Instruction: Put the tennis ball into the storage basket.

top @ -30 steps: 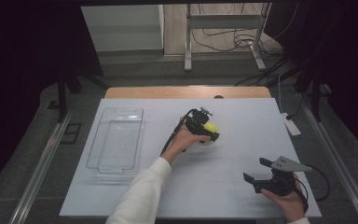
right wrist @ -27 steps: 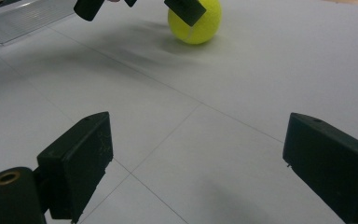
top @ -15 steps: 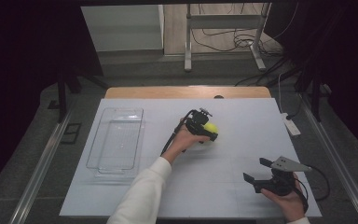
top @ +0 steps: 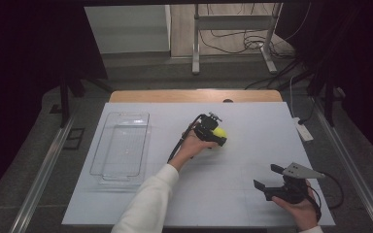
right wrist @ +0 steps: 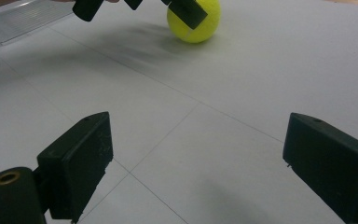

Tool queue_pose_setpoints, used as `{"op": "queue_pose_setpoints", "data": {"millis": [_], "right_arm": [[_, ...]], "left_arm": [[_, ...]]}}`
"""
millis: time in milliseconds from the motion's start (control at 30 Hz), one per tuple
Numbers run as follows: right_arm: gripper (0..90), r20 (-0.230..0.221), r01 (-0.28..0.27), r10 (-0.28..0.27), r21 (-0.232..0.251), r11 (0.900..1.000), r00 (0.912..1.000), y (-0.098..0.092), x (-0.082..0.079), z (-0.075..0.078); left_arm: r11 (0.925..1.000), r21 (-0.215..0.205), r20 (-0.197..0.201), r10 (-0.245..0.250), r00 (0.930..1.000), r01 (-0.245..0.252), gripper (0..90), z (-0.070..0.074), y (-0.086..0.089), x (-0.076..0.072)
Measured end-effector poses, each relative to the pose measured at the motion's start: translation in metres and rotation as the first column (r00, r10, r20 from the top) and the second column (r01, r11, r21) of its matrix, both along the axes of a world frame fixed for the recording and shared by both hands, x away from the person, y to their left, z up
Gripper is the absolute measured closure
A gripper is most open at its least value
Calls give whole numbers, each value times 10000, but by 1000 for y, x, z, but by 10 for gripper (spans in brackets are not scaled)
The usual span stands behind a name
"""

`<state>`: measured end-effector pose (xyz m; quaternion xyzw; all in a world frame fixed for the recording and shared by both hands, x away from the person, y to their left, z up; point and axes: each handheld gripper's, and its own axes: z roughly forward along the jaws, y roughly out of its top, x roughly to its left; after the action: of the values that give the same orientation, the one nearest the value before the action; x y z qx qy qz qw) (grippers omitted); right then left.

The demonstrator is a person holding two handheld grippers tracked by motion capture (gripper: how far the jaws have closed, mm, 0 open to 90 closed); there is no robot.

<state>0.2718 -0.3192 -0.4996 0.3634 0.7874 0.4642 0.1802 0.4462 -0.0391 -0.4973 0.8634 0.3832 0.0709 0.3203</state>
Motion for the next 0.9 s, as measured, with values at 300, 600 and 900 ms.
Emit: {"op": "queue_pose_setpoints", "data": {"millis": [300,600,900], "right_arm": [[85,1,10,-10,-8,10000,10000,0,0,0],[86,12,13,-13,-3,10000,10000,0,0,0],[86,36,11,-11,-4,10000,10000,0,0,0]], "left_arm": [[10000,-75,170,-60,9998,61,273,5,0,-3],[9999,-107,367,-120,9993,124,273,12,4,-6],[9995,-297,595,-107,9982,125,274,20,8,-10]]}}
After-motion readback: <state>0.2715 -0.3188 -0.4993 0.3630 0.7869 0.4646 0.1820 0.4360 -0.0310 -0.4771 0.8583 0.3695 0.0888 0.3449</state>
